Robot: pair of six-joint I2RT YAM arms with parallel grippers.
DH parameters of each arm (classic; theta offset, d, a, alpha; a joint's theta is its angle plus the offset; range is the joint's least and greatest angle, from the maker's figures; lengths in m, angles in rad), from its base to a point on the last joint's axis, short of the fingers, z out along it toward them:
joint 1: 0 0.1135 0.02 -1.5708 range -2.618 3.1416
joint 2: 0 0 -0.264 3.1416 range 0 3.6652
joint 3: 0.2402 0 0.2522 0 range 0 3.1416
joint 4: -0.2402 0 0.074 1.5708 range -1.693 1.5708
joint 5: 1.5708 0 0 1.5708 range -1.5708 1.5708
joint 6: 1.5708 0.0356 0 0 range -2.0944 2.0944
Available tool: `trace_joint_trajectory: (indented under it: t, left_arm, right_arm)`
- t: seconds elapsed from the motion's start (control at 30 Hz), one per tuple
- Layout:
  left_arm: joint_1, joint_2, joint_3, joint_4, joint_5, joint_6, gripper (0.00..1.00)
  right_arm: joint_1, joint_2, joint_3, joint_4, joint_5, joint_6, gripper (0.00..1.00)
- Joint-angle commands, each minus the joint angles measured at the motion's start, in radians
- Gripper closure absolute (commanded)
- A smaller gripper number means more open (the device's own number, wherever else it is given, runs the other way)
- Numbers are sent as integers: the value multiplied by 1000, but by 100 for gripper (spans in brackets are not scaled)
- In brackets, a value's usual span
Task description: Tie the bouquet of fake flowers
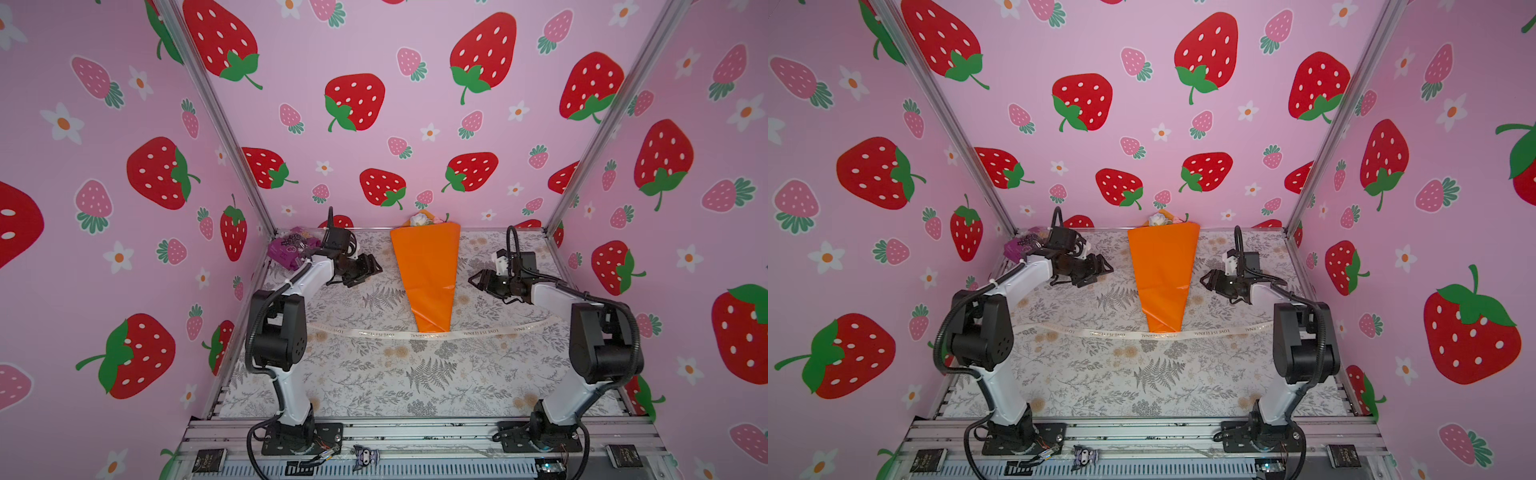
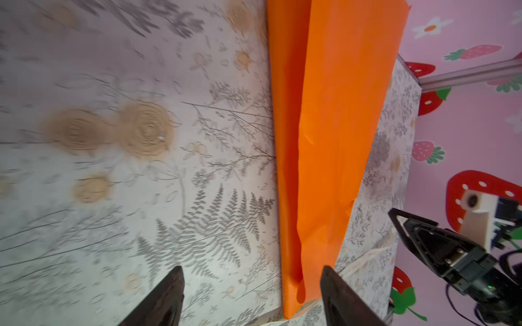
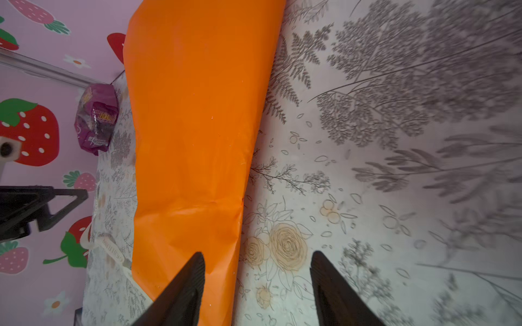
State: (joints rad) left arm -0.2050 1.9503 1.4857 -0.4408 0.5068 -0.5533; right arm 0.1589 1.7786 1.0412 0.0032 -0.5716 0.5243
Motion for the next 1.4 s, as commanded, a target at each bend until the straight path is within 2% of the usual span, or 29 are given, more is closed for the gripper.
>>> trace_joint_trajectory:
  t: [0.0,0.17,0.43,0.7,0.9,1.1,1.2,1.37]
  left_arm:
    - [-29,97,99,123,99,-113,22]
    - [-54,255,208,206,154,-213,21]
    - [-69,423,345,263,197,-295,21]
    - [-82,573,486,250,211,-353,33]
    - [-96,668,586,270,217,-396,37]
    - [-96,714,644,318,220,-435,48]
    - [-97,714,660,347,227,-452,60]
    - [-97,713,684,376,245,-463,80]
  right_arm:
    - [15,71,77,131,-105,61,36]
    - [33,234,190,168,-141,90,36]
    - [55,437,390,178,-194,136,34]
    - [59,604,535,233,-238,205,34]
    - [65,698,604,284,-271,259,34]
    - [69,749,633,367,-310,326,35]
    - [74,772,653,403,-332,356,40]
    - [78,776,658,486,-355,435,62]
